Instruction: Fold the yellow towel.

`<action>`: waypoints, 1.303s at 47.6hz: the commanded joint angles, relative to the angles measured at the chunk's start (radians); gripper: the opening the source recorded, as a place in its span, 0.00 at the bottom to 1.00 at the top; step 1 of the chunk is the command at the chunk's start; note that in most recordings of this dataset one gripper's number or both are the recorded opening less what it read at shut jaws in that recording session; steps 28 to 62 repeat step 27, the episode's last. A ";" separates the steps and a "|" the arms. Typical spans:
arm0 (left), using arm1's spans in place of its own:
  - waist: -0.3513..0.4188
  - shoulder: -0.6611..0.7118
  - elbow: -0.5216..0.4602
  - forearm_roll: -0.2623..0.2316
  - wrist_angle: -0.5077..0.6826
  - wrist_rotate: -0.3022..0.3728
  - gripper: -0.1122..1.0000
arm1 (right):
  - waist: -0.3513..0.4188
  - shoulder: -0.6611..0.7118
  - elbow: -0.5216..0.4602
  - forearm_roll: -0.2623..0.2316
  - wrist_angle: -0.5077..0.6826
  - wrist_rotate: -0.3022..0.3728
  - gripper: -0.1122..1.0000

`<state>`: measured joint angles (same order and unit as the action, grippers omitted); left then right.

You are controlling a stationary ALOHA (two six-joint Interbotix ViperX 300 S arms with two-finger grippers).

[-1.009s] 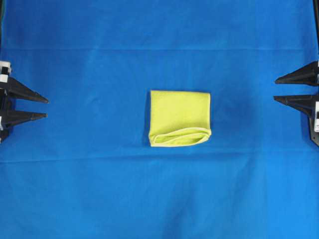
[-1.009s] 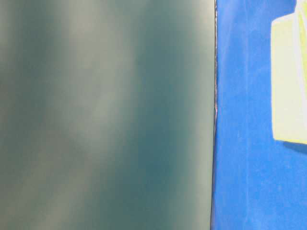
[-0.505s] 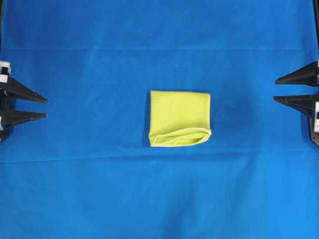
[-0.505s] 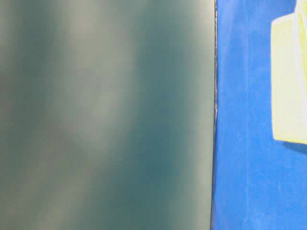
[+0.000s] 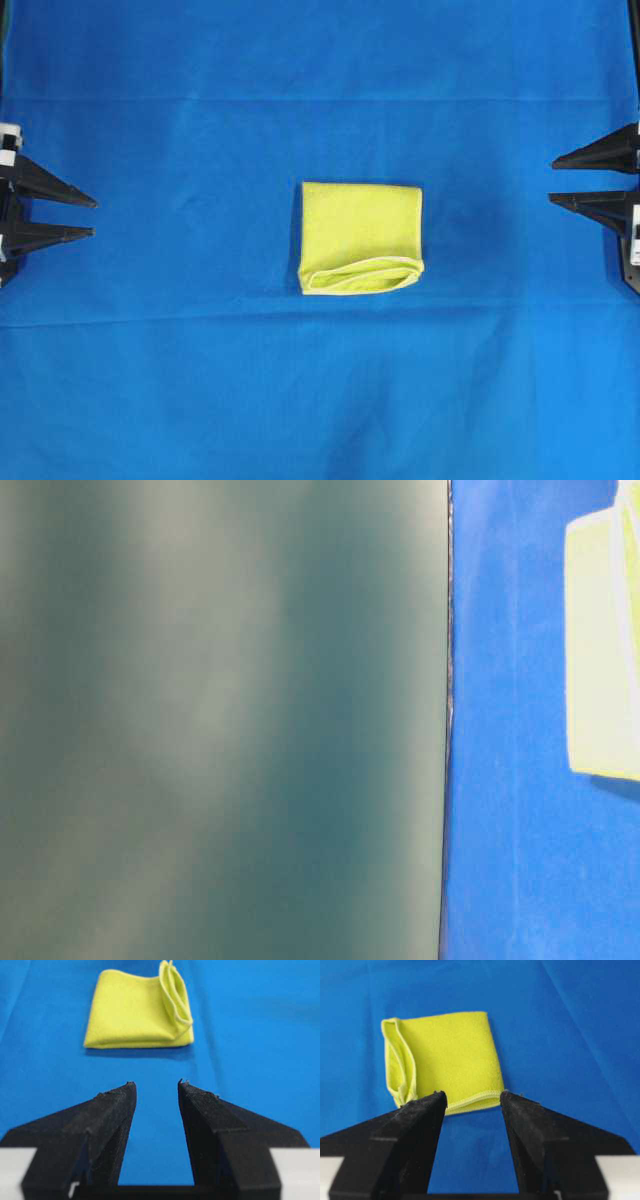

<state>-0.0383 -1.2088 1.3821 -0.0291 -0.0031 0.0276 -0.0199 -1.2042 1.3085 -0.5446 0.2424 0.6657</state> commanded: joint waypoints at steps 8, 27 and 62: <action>0.005 0.006 -0.014 0.000 -0.002 0.003 0.44 | -0.002 0.014 -0.012 0.000 -0.005 0.000 0.59; 0.005 0.006 -0.015 0.000 0.002 0.009 0.44 | -0.002 0.014 -0.014 -0.002 -0.003 0.000 0.59; 0.005 0.006 -0.015 0.000 0.002 0.009 0.44 | -0.002 0.014 -0.014 -0.002 -0.003 0.000 0.59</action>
